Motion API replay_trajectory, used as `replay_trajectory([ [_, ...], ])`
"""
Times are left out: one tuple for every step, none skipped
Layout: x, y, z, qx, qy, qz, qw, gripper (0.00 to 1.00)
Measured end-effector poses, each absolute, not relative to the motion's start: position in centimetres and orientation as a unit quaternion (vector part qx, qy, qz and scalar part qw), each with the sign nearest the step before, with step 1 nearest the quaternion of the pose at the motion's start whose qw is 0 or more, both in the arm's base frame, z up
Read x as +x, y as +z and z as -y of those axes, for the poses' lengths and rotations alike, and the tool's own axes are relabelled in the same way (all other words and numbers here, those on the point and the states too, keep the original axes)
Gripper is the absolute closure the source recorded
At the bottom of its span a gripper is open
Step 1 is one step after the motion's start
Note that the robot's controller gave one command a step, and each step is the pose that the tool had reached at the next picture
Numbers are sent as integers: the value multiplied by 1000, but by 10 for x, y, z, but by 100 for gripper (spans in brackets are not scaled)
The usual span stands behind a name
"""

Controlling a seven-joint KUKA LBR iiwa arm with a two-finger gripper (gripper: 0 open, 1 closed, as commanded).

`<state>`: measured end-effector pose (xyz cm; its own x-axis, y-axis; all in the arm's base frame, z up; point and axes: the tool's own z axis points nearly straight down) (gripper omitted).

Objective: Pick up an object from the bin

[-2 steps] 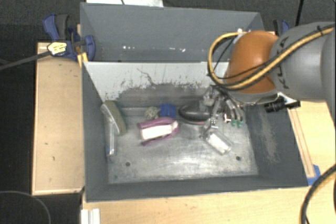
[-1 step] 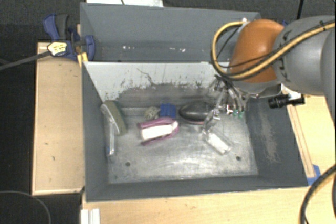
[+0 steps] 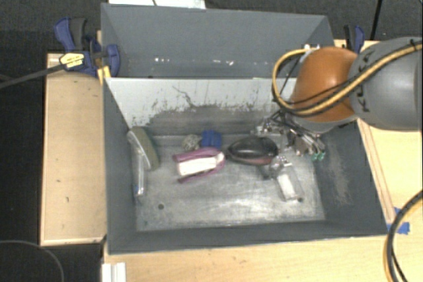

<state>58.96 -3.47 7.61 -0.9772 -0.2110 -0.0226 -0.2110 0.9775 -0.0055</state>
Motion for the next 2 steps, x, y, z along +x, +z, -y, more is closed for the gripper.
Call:
replay_trajectory([
  [587,75,33,-106,0,-994,6,100],
  [565,214,6,-320,-1,-947,4,100],
])
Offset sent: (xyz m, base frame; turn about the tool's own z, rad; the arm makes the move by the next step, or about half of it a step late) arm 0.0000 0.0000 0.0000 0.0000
